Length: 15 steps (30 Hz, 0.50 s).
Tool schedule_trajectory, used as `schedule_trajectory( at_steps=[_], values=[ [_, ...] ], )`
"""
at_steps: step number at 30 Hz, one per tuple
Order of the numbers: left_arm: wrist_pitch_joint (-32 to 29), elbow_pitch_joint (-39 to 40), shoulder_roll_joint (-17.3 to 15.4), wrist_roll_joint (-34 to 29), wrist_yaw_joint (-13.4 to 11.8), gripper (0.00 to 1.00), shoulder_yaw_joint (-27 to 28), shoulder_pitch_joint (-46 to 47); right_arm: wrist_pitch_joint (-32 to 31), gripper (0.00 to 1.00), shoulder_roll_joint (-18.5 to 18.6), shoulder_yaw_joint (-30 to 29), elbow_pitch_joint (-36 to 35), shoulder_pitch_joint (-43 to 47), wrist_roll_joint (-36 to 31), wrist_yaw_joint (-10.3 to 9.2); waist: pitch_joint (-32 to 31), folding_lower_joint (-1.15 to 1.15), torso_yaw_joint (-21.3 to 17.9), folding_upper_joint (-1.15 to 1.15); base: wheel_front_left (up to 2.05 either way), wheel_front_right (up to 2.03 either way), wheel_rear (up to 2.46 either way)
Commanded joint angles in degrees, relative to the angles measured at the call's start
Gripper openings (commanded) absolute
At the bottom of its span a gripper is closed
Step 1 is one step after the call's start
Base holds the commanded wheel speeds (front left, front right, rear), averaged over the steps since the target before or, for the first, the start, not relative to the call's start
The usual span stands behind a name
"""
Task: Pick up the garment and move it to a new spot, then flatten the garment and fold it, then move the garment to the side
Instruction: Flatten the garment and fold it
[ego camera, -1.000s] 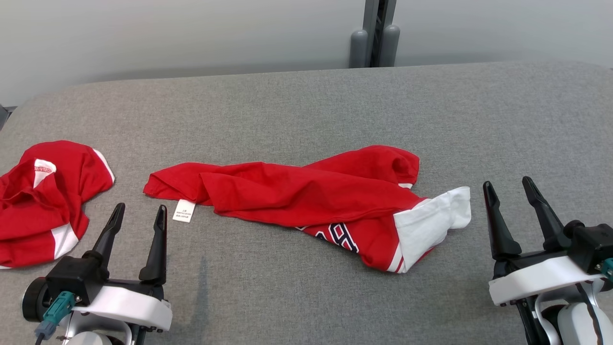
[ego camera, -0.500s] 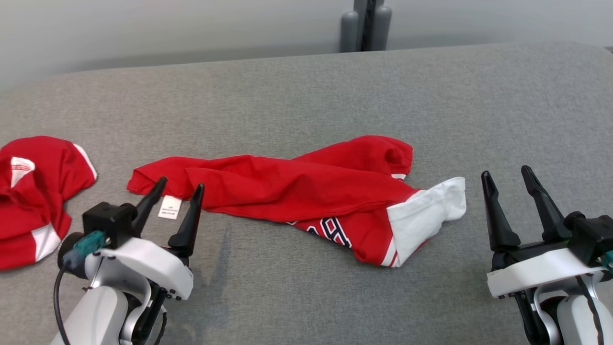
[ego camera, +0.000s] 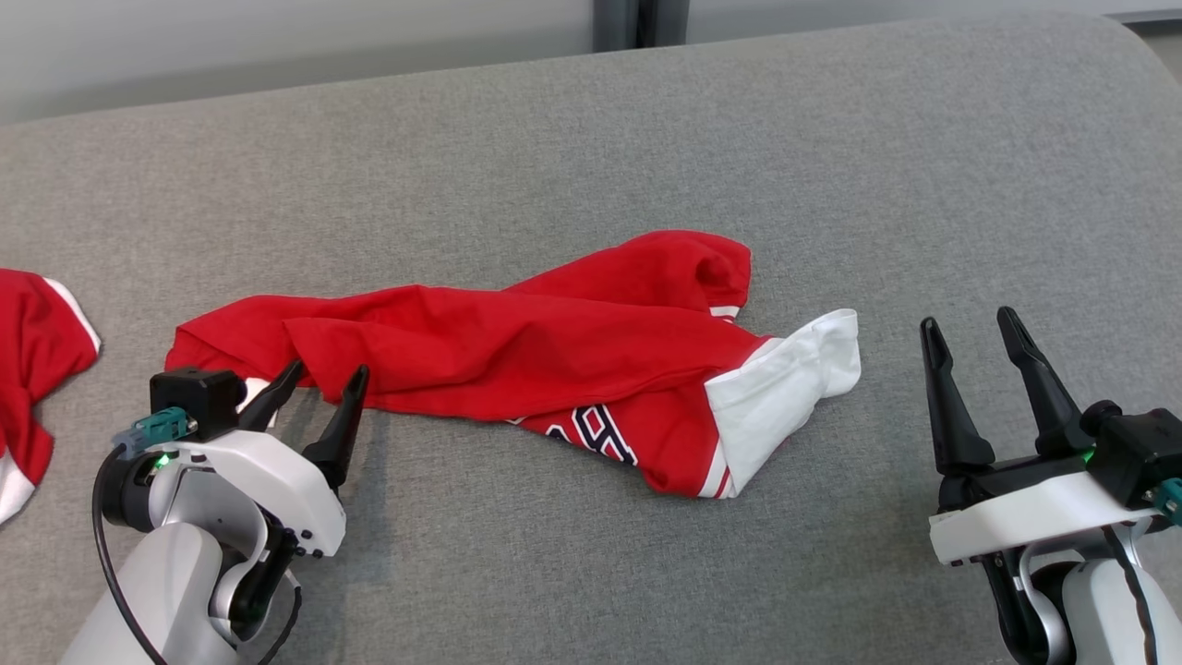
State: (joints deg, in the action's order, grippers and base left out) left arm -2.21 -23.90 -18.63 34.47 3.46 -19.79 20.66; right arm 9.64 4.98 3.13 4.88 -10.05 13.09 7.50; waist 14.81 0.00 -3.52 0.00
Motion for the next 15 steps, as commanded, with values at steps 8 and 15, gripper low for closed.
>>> schedule_trajectory(
  at_steps=[8,15],
  values=[
    [3.1,-2.4,-0.3,-1.1,1.3,0.00,-1.1,2.5,1.1,1.00,-0.2,-0.3,0.5,-1.1,-0.4,-0.02,0.8,0.00,-0.2,0.00,0.00,0.00,0.00],
    [6.5,-1.8,-1.2,-3.3,0.7,0.00,-1.7,3.8,1.2,1.00,-0.2,-0.4,0.8,-1.0,-0.3,-0.02,0.3,0.00,0.3,0.00,0.00,0.00,0.00]
  ],
)
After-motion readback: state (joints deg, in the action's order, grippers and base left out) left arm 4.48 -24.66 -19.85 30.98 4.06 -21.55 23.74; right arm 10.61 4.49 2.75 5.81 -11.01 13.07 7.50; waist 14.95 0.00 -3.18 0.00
